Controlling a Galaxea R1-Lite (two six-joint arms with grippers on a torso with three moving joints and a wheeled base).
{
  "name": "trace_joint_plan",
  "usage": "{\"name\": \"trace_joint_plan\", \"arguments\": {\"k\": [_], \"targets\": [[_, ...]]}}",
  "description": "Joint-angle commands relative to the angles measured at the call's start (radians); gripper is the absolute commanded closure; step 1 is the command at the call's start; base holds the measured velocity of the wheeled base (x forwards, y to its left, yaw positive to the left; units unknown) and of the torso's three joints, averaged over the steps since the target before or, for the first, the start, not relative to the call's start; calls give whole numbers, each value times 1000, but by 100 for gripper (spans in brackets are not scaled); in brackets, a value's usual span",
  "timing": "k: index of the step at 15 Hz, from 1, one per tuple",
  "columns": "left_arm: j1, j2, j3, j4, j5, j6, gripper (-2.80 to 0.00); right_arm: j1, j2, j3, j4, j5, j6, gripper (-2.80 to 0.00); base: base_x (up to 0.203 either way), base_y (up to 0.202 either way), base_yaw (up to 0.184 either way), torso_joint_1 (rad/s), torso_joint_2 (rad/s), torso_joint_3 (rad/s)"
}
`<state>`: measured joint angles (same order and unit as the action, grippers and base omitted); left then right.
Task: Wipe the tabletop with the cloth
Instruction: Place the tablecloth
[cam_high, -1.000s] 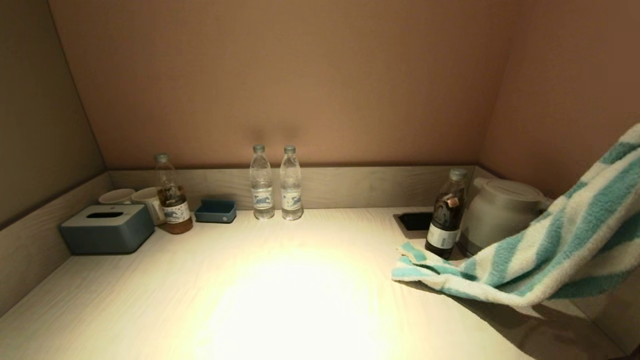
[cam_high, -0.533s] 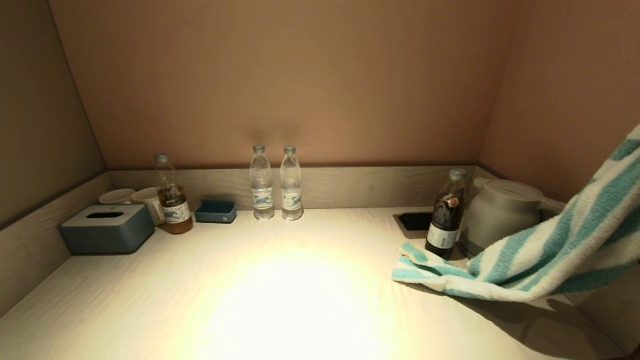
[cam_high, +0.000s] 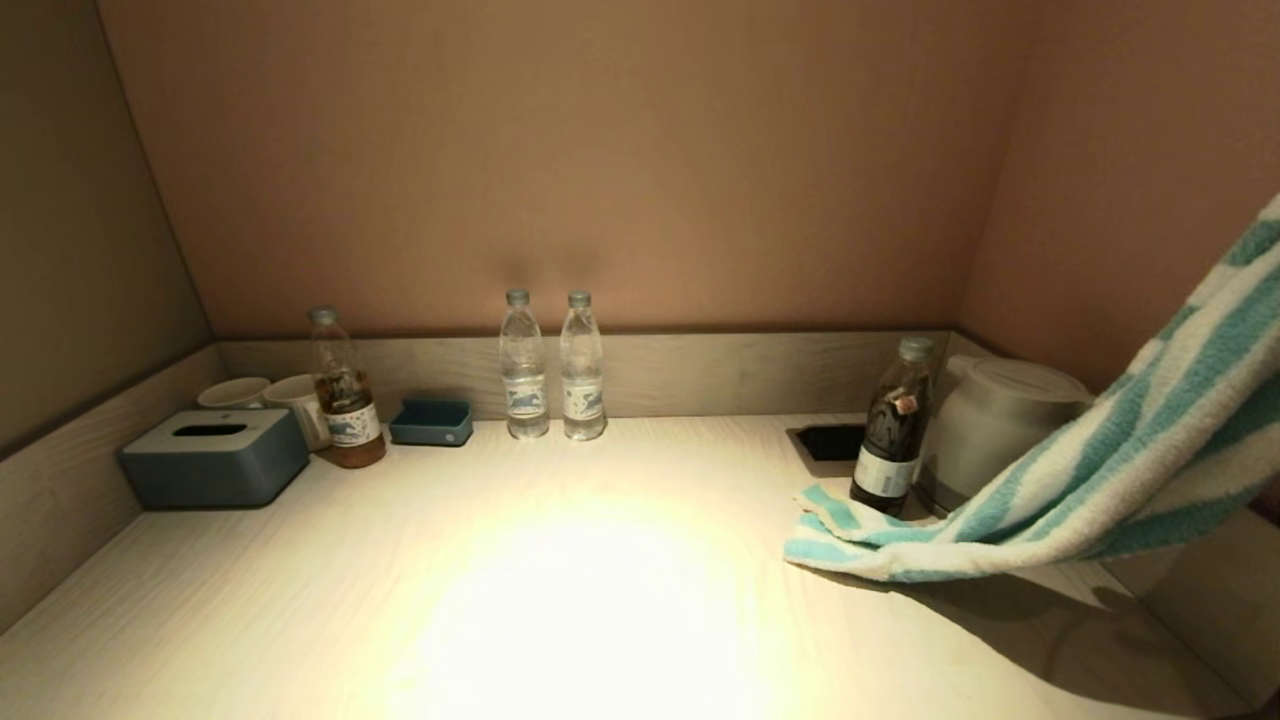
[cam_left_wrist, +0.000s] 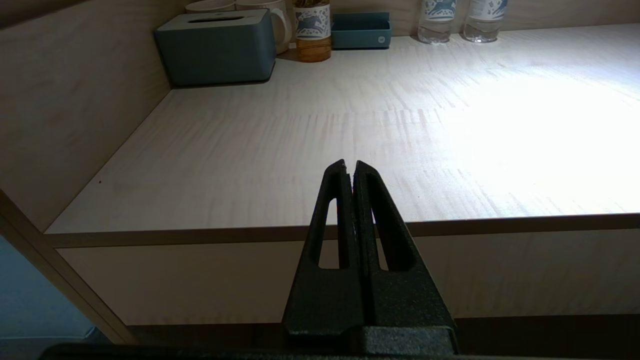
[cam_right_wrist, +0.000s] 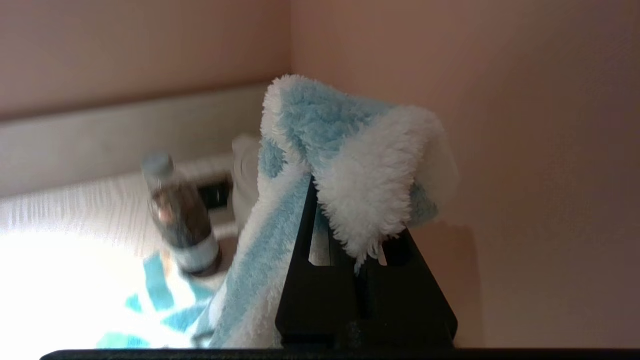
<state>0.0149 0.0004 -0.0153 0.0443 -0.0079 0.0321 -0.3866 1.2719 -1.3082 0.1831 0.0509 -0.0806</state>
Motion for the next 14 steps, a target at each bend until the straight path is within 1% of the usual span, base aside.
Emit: {"name": "trace_joint_plan", "arguments": {"k": [1, 4, 6, 8, 9, 14], "targets": [[0, 1, 0, 0, 0, 0, 0, 0, -1, -65, -26, 4, -1, 0, 0, 0, 0, 0, 0, 0], [0, 1, 0, 0, 0, 0, 0, 0, 8, -50, -23, 4, -1, 0, 0, 0, 0, 0, 0, 0], [-1, 1, 0, 0, 0, 0, 0, 0, 47, -16, -11, -6, -4, 0, 0, 0, 0, 0, 0, 0], [0, 1, 0, 0, 0, 0, 0, 0, 50, 10, 45, -8, -17, 0, 0, 0, 0, 0, 0, 0], [0, 1, 0, 2, 0, 0, 0, 0, 50, 24, 52, -8, -16, 0, 0, 0, 0, 0, 0, 0], [0, 1, 0, 2, 0, 0, 0, -1, 83, 75, 55, -12, -21, 0, 0, 0, 0, 0, 0, 0]]}}
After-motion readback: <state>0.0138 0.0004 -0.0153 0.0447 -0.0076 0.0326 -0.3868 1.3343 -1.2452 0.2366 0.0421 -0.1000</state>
